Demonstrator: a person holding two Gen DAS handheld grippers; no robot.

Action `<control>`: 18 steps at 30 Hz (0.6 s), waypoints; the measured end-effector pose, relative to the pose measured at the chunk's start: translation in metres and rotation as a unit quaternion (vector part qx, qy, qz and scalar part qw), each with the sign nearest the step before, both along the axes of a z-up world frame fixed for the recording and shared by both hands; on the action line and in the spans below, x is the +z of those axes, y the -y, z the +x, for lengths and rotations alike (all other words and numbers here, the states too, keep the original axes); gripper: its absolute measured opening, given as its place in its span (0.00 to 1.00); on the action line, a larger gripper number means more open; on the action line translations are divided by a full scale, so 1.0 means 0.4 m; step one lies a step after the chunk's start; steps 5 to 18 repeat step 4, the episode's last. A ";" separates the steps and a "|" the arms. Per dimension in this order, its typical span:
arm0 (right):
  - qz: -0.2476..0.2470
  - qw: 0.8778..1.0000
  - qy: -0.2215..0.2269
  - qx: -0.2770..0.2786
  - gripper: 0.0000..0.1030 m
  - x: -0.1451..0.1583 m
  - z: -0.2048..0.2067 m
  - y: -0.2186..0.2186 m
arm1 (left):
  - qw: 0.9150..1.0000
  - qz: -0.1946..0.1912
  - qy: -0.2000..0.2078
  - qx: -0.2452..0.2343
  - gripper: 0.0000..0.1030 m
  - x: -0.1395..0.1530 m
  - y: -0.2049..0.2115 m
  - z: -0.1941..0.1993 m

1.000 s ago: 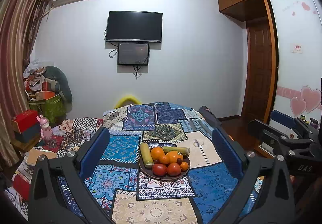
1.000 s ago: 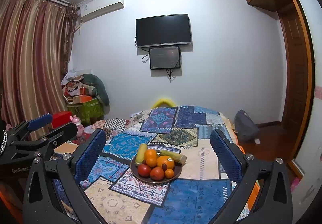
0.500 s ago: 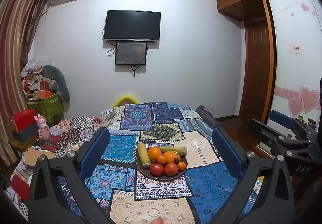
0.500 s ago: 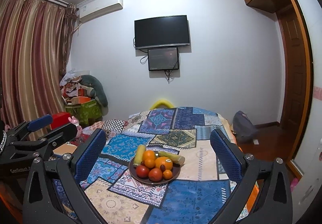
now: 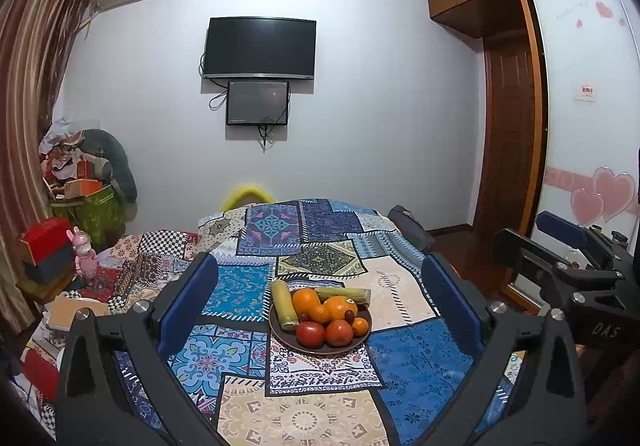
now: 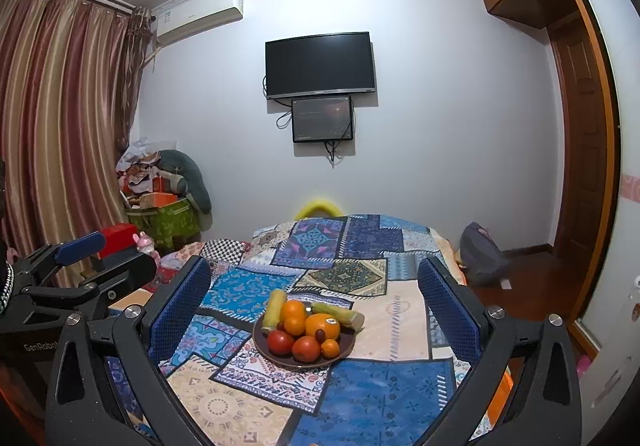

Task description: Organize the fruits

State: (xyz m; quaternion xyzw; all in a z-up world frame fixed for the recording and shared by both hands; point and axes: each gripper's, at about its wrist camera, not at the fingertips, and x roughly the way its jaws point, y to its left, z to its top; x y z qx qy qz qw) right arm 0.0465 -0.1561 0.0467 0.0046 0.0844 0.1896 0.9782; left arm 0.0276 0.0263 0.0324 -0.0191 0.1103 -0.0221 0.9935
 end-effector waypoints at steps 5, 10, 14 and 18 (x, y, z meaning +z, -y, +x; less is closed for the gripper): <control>-0.002 1.000 0.000 0.000 1.00 -0.002 0.000 0.000 | 1.000 -0.003 -0.002 0.001 1.00 -0.002 0.000 0.001; -0.002 1.000 0.000 0.000 1.00 -0.002 0.000 0.000 | 1.000 -0.003 -0.002 0.001 1.00 -0.002 0.000 0.001; -0.002 1.000 0.000 0.000 1.00 -0.002 0.000 0.000 | 1.000 -0.003 -0.002 0.001 1.00 -0.002 0.000 0.001; -0.002 1.000 0.000 0.000 1.00 -0.002 0.000 0.000 | 1.000 -0.003 -0.002 0.001 1.00 -0.002 0.000 0.001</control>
